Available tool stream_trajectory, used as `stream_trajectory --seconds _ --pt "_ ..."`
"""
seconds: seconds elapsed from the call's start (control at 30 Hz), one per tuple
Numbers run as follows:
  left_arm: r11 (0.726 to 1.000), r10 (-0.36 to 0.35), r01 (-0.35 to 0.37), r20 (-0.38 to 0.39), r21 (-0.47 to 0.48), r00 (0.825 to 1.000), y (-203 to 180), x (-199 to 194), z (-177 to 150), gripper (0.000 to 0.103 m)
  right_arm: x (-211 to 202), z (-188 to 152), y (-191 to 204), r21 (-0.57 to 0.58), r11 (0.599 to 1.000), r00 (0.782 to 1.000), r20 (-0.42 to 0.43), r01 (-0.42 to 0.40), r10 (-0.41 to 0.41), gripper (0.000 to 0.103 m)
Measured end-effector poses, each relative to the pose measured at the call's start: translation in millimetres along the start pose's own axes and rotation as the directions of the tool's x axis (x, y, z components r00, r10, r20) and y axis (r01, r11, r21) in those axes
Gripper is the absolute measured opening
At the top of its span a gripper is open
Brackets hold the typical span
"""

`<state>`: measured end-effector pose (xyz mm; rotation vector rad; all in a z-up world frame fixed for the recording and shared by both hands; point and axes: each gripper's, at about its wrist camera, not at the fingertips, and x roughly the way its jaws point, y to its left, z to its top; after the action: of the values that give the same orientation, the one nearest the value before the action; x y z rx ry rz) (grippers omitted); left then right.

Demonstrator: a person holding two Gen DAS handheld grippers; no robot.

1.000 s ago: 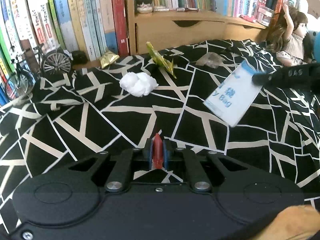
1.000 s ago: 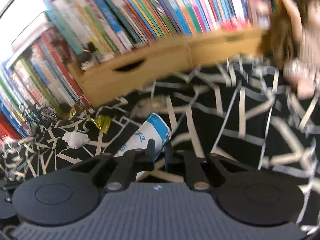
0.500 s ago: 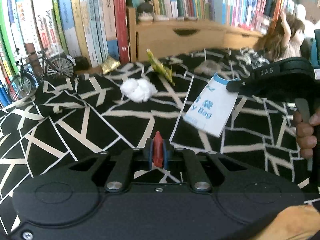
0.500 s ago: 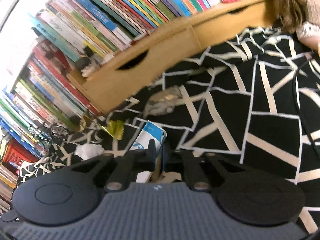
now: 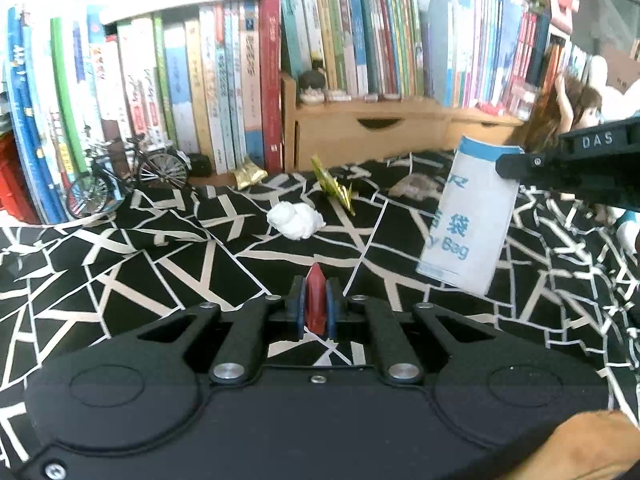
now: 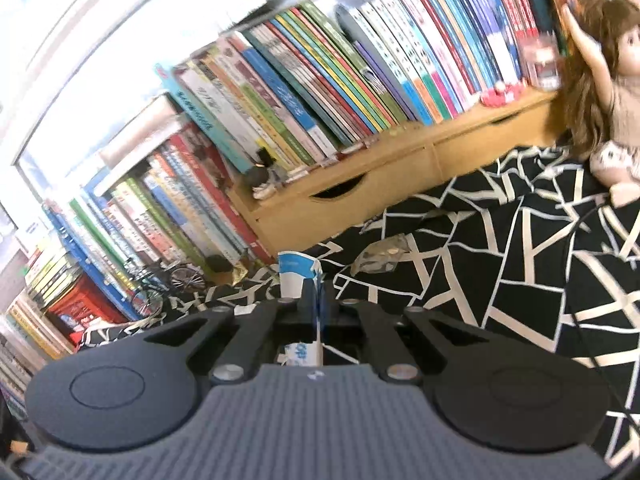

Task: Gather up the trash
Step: 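Carry the red stick and white Bag packet to the black bin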

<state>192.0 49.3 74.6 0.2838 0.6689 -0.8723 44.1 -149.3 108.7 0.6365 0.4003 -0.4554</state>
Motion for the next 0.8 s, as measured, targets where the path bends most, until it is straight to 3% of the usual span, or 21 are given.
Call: stream_trajectory --seconds 0.33,0.8 --pt "1.0 0.019 -0.018 0.086 -0.011 0.996 -8 -86 -23 0.009 -79 -5 36 -0.09 0.993 0.993 0.085 -0.075 0.083 0.004" --pt "0.999 0.035 -0.032 0.148 -0.022 0.988 2 -189 -80 0.009 -170 -59 82 -0.141 0.985 0.987 0.105 -0.104 0.119 0.004"
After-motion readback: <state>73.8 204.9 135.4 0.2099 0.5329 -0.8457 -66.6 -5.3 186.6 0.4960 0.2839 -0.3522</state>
